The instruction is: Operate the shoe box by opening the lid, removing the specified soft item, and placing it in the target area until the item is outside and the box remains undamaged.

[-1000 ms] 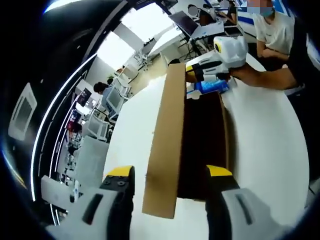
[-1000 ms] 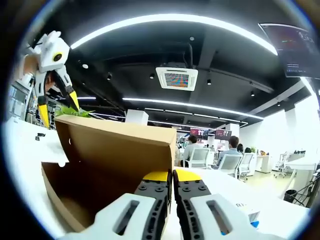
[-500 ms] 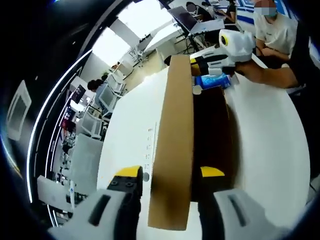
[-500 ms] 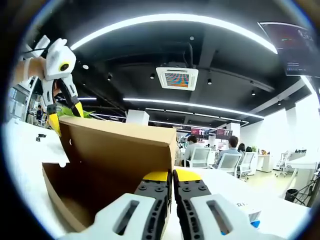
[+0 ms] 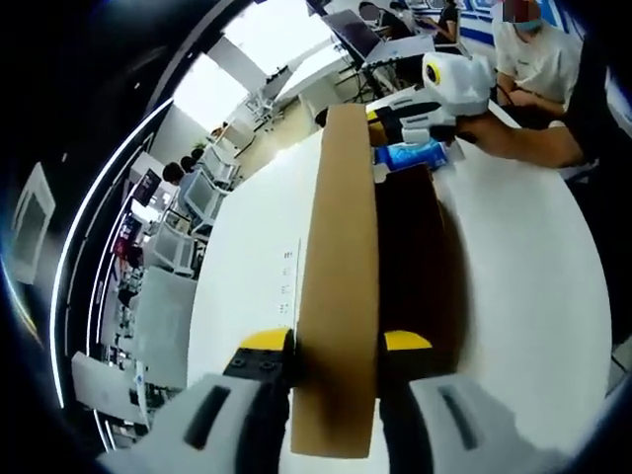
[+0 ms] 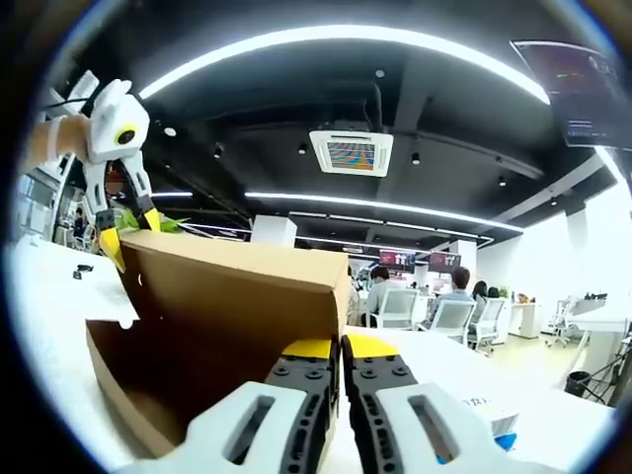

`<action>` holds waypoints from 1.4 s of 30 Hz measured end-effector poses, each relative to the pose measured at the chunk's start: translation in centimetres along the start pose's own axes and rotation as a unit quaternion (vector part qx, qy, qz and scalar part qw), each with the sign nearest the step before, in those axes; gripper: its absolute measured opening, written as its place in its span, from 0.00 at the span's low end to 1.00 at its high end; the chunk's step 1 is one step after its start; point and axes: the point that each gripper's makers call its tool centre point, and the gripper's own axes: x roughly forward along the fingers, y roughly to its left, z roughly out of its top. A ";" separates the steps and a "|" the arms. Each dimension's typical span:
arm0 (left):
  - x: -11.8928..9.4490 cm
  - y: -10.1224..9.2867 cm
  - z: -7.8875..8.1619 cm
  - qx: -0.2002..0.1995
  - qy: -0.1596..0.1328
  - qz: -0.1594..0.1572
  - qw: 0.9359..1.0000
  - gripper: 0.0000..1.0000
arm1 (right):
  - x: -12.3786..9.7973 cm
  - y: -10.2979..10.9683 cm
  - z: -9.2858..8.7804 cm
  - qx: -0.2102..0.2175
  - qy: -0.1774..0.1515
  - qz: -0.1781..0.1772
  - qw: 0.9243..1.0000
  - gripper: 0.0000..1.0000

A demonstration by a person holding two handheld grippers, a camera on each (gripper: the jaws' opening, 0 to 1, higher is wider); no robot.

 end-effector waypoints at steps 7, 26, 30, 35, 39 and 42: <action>0.1 -0.1 -0.3 0.012 0.002 0.017 1.000 0.33 | -0.1 0.2 -0.1 0.014 0.000 0.004 1.000 0.01; 0.7 0.1 -1.1 0.032 0.003 0.059 0.998 0.33 | 0.0 0.7 -0.7 -0.010 0.003 0.007 1.000 0.03; 1.0 0.4 -0.9 0.026 -0.010 0.071 0.997 0.33 | 0.0 0.9 -0.6 -0.004 -0.001 0.010 1.000 0.10; 1.2 0.3 -0.7 0.023 -0.030 0.090 0.995 0.33 | -0.3 1.1 -0.4 -0.017 -0.001 0.013 1.000 0.20; 1.2 0.5 -0.6 0.024 -0.036 0.100 0.994 0.33 | -1.5 1.4 -0.3 -0.028 0.006 0.025 0.999 0.28; 1.5 0.4 -0.9 0.024 -0.040 0.105 0.993 0.33 | -2.6 1.0 -0.2 -0.047 0.022 0.041 0.998 0.38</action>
